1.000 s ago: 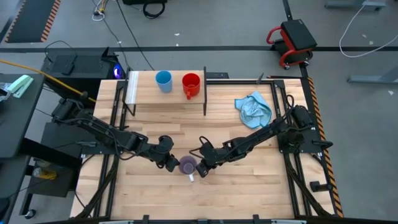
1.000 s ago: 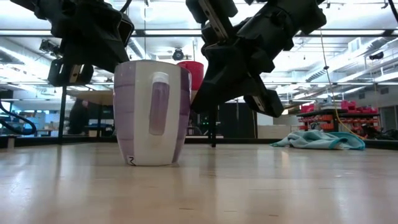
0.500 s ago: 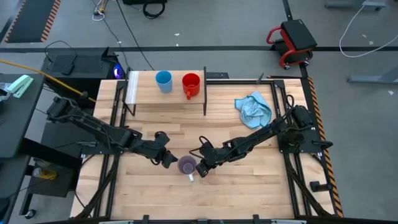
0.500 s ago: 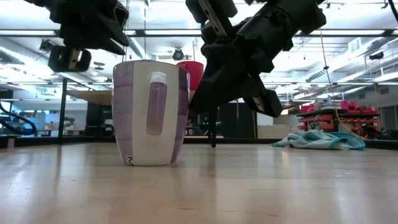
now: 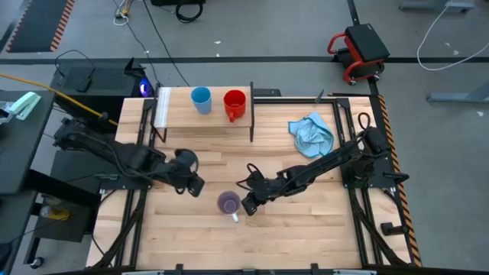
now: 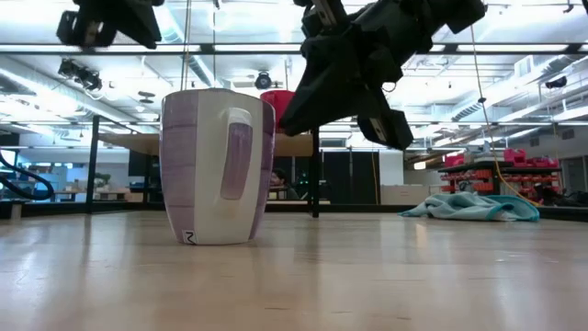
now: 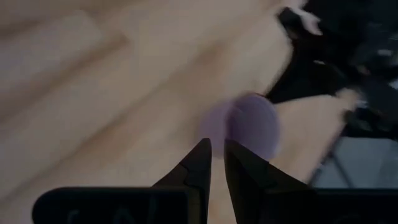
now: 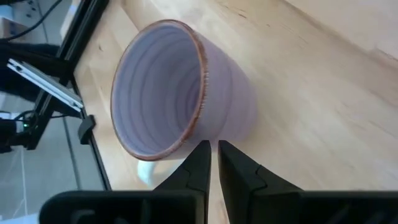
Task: Stack small to large cups/mugs on shelf
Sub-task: Put the purple cup on the shelf
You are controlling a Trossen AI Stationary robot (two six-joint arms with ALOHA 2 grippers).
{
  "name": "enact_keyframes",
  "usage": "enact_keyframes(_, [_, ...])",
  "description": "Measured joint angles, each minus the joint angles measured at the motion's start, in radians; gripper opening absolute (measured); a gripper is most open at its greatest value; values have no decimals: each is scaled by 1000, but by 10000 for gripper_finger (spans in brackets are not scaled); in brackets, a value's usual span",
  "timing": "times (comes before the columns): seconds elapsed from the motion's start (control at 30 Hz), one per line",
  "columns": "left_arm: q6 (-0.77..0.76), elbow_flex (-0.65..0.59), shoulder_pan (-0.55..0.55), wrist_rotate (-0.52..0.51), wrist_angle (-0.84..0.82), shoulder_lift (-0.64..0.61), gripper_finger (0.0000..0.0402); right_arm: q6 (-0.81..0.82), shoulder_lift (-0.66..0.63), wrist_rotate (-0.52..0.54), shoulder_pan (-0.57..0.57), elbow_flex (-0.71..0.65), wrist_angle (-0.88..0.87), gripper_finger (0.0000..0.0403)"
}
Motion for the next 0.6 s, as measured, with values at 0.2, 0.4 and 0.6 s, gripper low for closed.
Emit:
enact_keyframes(0.2, [0, 59, 13, 20, -105, 59, 50, 0, -17, 0, 3, 0, -36, 39])
enact_keyframes(0.4, [8, 57, 12, 96, -70, 184, 50, 3, -52, -10, 20, -1, -159, 39])
enact_keyframes(0.6, [17, 57, 5, 121, -15, 238, 50, 15, -42, -112, 88, 0, -167, 39])
